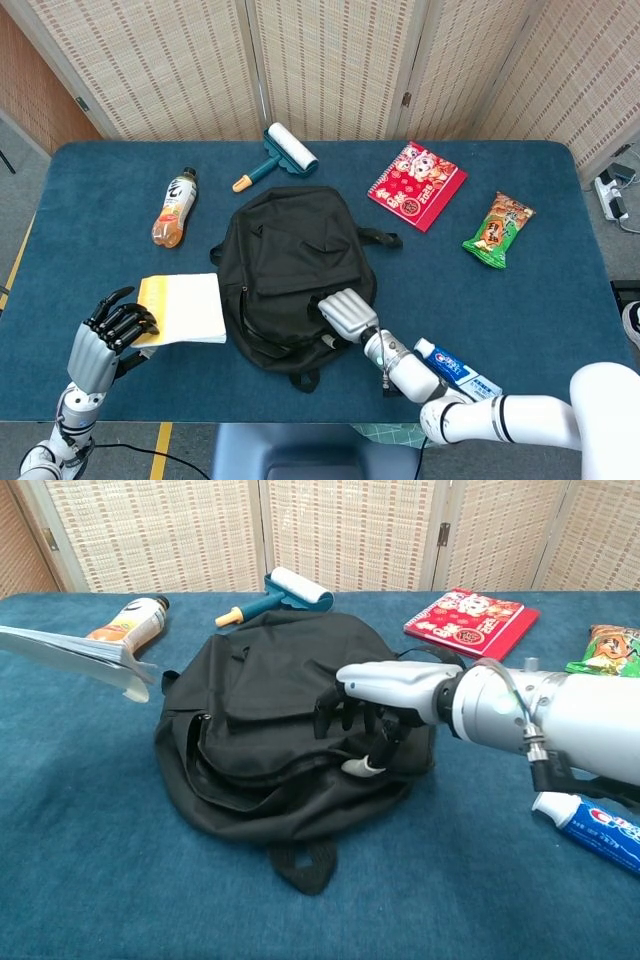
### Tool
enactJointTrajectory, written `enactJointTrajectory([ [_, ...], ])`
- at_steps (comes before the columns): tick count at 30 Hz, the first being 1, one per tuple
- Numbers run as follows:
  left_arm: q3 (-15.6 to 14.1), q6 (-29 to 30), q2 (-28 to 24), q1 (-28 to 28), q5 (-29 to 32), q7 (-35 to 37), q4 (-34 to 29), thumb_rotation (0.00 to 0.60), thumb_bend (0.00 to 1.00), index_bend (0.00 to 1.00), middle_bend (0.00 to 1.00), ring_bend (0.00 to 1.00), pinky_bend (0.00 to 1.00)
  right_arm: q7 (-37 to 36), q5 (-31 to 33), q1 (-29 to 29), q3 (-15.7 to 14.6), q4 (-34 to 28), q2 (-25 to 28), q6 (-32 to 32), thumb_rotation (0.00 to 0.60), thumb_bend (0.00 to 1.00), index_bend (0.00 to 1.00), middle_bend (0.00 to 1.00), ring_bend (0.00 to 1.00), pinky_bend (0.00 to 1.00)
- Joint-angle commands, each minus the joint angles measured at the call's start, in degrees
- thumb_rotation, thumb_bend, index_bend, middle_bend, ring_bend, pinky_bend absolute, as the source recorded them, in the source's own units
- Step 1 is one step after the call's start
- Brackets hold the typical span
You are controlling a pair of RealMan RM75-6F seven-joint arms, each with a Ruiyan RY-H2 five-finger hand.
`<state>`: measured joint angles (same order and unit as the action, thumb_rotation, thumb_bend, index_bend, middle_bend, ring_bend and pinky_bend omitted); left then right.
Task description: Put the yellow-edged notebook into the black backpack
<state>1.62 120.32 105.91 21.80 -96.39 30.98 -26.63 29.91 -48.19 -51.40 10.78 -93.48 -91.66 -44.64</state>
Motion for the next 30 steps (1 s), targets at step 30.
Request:
enactJointTrajectory([
  [30, -0.4, 2.6, -1.5, 0.9, -2.8, 3.3, -6.6, 0.6, 0.5, 0.74, 0.6, 0.48, 0.29, -11.5, 23.1, -10.9, 9.9, -1.8, 5.2, 1.1, 0.6, 0.61, 0.67, 0.32, 0.38, 0.38],
])
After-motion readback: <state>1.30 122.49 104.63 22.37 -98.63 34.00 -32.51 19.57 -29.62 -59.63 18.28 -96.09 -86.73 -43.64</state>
